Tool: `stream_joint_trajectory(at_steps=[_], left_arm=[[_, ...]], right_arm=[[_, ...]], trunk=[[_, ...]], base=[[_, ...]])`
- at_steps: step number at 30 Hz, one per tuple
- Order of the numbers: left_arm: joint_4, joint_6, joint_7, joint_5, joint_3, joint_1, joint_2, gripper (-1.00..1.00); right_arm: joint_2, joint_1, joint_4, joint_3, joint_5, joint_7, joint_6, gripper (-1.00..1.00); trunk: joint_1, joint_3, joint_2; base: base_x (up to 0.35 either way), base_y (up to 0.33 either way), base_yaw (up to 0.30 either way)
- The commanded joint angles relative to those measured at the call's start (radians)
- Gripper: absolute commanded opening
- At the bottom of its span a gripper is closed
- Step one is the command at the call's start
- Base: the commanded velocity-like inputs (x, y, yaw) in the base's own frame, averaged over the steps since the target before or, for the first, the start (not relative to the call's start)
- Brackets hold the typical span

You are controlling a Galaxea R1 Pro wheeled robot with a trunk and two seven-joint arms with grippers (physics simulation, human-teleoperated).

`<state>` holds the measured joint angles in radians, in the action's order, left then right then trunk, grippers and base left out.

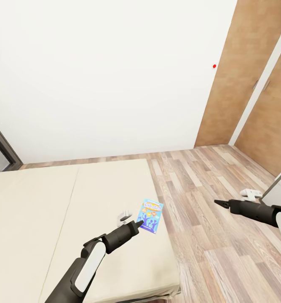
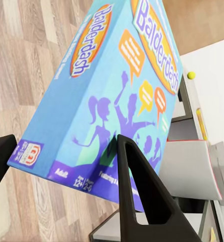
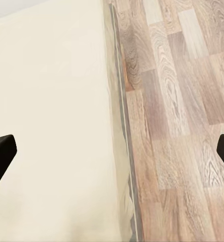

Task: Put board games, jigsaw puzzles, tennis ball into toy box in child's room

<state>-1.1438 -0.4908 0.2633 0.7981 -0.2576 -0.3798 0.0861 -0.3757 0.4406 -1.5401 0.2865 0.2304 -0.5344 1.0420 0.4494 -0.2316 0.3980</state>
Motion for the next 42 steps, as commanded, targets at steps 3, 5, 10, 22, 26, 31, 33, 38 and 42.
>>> stream_joint_trajectory(at_steps=[3, 5, 10, 22, 26, 31, 33, 38, 42], left_arm=[[0.0, -0.006, -0.001, 0.006, 0.001, -0.001, 0.0, -1.0], [0.0, -0.006, -0.002, 0.006, 0.001, -0.001, 0.0, -1.0], [0.001, -0.006, -0.002, 0.006, 0.001, -0.001, 0.0, -1.0], [0.004, -0.004, -0.002, 0.007, 0.001, 0.0, 0.0, -1.0], [0.0, -0.009, 0.004, 0.012, -0.011, 0.012, -0.011, -1.0], [0.0, -0.009, 0.004, 0.012, -0.021, 0.018, -0.018, -1.0], [0.0, -0.009, 0.004, 0.012, -0.021, 0.018, -0.018, -1.0], [0.0, -0.009, 0.004, 0.012, -0.021, 0.018, -0.018, -1.0], [0.0, -0.009, 0.004, 0.012, -0.021, 0.018, -0.018, -1.0]], right_arm=[[0.0, 0.0, -0.006, 0.001, -0.003, -0.003, 0.005, 1.0], [0.0, -0.001, -0.009, 0.001, -0.003, -0.002, 0.005, 1.0], [0.0, -0.002, -0.013, 0.0, -0.003, -0.001, 0.005, 1.0], [0.0, -0.002, -0.015, -0.003, -0.003, -0.001, 0.005, 1.0], [0.011, 0.01, -0.026, 0.008, 0.003, -0.005, 0.002, 1.0], [0.011, 0.015, -0.048, 0.022, 0.003, -0.005, 0.001, 1.0], [0.011, 0.015, -0.048, 0.022, 0.003, -0.005, 0.001, 1.0], [0.011, 0.015, -0.048, 0.022, 0.003, -0.005, 0.001, 1.0], [0.011, 0.015, -0.048, 0.022, 0.003, -0.005, 0.001, 1.0]], trunk=[[0.001, 0.0, 0.002], [0.001, 0.003, 0.002], [0.001, 0.01, 0.002], [0.001, 0.028, 0.002], [0.001, 0.029, 0.002], [0.001, 0.029, 0.002], [0.001, 0.029, 0.002], [0.001, 0.029, 0.002], [0.001, 0.029, 0.002]], base=[[0.0, 0.0, 0.0], [0.0, 0.0, 0.0], [0.0, 0.0, 0.0], [0.0, 0.0, 0.0], [0.0, 0.0, 0.0], [0.0, 0.0, 0.0], [0.0, 0.0, 0.0], [0.0, 0.0, 0.0], [0.0, 0.0, 0.0]])
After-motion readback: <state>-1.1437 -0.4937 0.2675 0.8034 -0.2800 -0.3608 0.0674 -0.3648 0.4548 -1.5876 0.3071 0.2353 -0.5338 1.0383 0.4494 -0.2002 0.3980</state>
